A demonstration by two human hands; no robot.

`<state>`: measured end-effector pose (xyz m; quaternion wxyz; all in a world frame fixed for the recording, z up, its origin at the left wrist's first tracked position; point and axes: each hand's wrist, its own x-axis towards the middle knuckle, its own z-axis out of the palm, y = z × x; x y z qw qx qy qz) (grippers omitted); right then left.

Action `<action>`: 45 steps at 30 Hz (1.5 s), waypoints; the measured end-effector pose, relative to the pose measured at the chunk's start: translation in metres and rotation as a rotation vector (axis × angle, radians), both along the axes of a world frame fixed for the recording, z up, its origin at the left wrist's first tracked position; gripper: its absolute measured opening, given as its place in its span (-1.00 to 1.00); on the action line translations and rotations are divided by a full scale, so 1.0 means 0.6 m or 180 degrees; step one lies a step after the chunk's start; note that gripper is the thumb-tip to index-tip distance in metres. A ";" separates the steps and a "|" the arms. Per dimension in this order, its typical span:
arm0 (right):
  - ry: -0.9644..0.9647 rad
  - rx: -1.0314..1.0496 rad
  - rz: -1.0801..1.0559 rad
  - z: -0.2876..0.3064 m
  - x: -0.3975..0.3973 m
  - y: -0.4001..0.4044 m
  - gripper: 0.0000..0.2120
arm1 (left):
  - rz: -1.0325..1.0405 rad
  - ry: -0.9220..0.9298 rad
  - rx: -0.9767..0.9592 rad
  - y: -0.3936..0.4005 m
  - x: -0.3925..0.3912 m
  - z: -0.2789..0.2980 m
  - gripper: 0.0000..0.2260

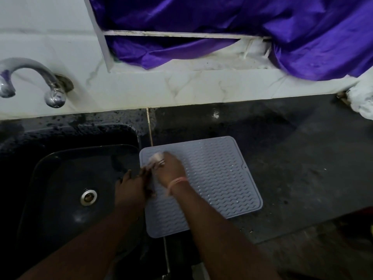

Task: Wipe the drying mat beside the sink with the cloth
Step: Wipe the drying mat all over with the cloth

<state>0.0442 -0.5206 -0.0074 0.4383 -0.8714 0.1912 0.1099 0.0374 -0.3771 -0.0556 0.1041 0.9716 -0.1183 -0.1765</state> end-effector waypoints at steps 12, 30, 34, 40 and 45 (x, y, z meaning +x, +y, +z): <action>0.0470 -0.2042 -0.1269 -0.041 -0.047 -0.267 -0.74 | 0.0081 0.0367 -0.0126 -0.001 0.009 -0.005 -0.18; -0.0185 -0.1484 -0.1502 0.008 -0.042 -0.265 -0.84 | 0.0123 0.0360 -0.0236 0.008 0.013 0.002 -0.04; 0.0249 -0.1831 -0.1333 -0.027 -0.062 -0.258 -0.82 | 0.0053 0.0699 -0.0119 0.007 0.039 0.004 0.06; 0.0376 -0.2134 -0.0083 -0.046 -0.060 -0.018 -0.65 | 0.0124 0.0543 -0.0128 0.008 0.033 -0.004 -0.05; -0.0155 -0.0671 0.0521 -0.007 -0.050 0.058 -0.64 | 0.0579 0.0326 -0.0441 0.009 0.017 0.000 -0.33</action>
